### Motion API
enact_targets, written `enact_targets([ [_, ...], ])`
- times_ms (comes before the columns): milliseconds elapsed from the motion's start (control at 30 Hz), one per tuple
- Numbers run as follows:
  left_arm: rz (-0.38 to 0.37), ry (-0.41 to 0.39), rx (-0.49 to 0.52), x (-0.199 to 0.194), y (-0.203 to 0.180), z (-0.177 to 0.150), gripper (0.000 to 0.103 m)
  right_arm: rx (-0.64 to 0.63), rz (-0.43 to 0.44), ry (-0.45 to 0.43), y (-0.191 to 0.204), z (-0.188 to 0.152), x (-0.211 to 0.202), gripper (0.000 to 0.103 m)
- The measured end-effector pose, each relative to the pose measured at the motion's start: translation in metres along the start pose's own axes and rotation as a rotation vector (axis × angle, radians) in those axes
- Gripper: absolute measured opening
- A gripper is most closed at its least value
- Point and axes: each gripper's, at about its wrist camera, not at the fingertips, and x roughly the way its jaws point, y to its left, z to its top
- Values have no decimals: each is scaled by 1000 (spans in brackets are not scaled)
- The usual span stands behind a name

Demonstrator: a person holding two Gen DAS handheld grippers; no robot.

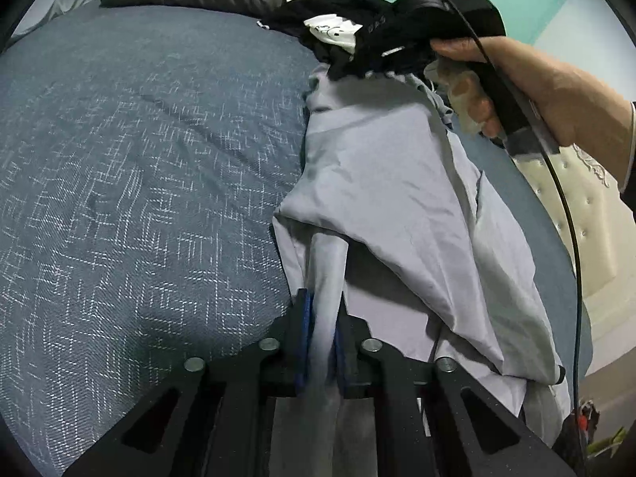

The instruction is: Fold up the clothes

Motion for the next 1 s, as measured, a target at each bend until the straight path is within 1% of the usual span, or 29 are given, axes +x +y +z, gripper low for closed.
enact_targets([
  [67,1,3,-1,2,1,-3,5,30,3,-36,-7,3,-4,3],
  [233,8,11,2,0,2,-10,3,102,-3,-150,-28,15,-23,1],
  [333,7,15,-3,0,3,-14,3,174,-28,-214,-44,19,-31,0],
  [533,-1,14,-19,-2,6,-15,4,213,70,-205,-55,21,-27,0],
  [600,-1,13,-20,-5,9,-16,4,220,105,-204,-53,21,-26,3],
  [633,0,12,-20,-7,10,-17,4,223,125,-202,-51,21,-26,10],
  [667,1,12,-19,-8,11,-17,4,230,165,-198,-49,20,-27,23],
  [700,2,12,-18,-9,10,-17,4,236,202,-193,-47,19,-28,31],
  [733,4,11,-16,-11,10,-18,4,223,216,-185,-43,18,-28,46],
  [767,5,11,-15,-11,10,-18,4,211,230,-176,-39,18,-28,48],
  [800,5,11,-15,-13,8,-18,4,197,242,-166,-34,18,-27,48],
  [900,5,13,-17,-11,8,-16,4,147,190,-95,-24,19,-8,47],
  [967,4,13,-18,-9,8,-14,4,138,197,-75,-19,17,-1,9],
  [1000,4,11,-18,-9,8,-13,4,129,193,-72,-17,17,3,9],
])
